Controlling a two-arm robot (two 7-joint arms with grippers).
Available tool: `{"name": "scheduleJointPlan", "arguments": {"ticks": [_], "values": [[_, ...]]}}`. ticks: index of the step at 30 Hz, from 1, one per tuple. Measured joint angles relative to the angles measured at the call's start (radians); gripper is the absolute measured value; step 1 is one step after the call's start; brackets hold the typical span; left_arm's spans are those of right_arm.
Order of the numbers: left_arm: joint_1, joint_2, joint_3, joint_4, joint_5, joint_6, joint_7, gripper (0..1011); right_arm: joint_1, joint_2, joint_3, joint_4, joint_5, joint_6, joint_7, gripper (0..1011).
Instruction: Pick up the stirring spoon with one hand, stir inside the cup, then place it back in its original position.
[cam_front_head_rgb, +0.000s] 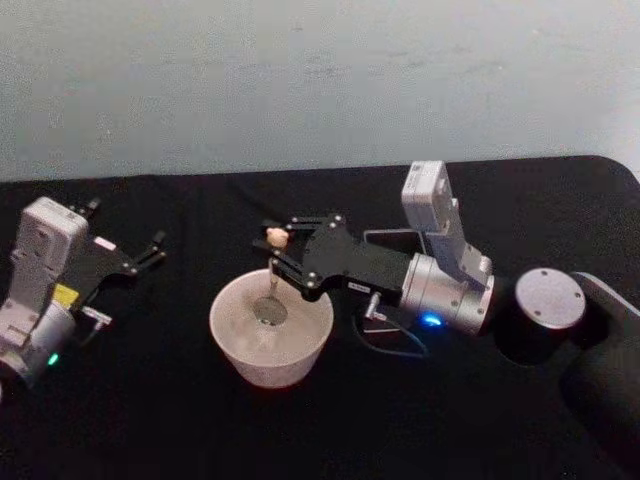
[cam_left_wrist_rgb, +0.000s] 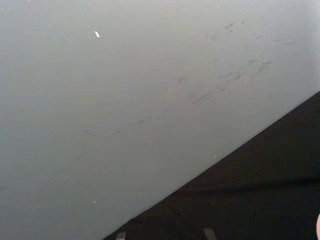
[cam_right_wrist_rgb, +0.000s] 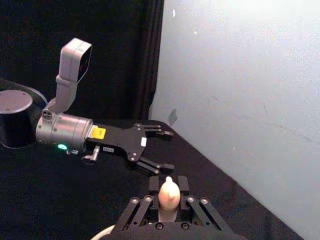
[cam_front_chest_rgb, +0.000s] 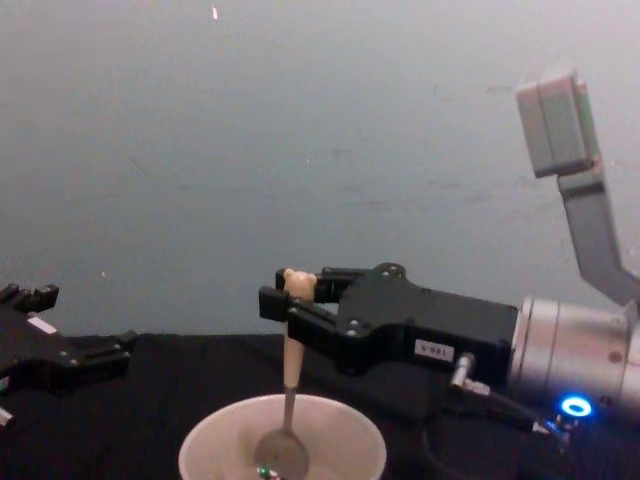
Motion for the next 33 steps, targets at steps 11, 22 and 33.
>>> {"name": "scheduleJointPlan", "arguments": {"ticks": [11, 22, 33], "values": [[0.000, 0.000, 0.000, 0.000, 0.000, 0.000, 0.000, 1001, -0.001, -0.006, 0.004, 0.017, -0.016, -0.010, 0.004, 214], [0.000, 0.000, 0.000, 0.000, 0.000, 0.000, 0.000, 1001, -0.035, 0.037, 0.025, -0.046, -0.023, -0.008, -0.004, 214], [0.000, 0.000, 0.000, 0.000, 0.000, 0.000, 0.000, 1001, -0.090, 0.089, 0.024, -0.150, 0.005, 0.015, 0.027, 214]]}}
